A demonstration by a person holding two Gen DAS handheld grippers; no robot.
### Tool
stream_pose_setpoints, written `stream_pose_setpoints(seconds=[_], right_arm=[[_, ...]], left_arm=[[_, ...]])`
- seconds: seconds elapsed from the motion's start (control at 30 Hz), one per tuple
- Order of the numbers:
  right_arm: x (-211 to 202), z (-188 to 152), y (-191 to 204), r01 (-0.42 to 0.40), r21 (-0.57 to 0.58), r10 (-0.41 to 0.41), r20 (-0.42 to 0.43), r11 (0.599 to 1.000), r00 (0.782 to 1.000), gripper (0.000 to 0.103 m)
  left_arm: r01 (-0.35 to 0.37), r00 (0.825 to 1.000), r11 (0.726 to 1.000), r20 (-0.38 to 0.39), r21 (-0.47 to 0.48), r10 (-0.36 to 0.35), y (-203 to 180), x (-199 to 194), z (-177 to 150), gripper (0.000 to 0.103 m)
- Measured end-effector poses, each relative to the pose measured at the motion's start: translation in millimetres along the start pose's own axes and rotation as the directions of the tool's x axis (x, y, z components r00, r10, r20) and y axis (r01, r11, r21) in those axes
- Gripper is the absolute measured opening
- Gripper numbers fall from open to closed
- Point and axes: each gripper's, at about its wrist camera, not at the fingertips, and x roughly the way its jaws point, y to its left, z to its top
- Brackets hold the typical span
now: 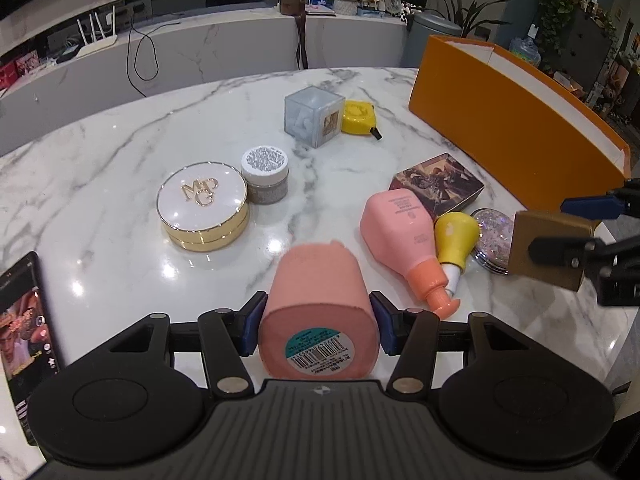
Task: Organize rigid objects
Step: 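Lift the pink bottle and gold box and carry both toward the orange box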
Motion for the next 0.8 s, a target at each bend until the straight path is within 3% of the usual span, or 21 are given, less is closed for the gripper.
stream_pose_setpoints(seconds=[0.8], right_arm=[[-65.5, 2.6, -24.6, 0.009, 0.101, -0.024, 0.149, 0.995, 0.989, 0.064]], left_arm=[[-0.044, 0.998, 0.999, 0.051, 0.031, 0.043, -17.8, -72.7, 2.2, 0.062]])
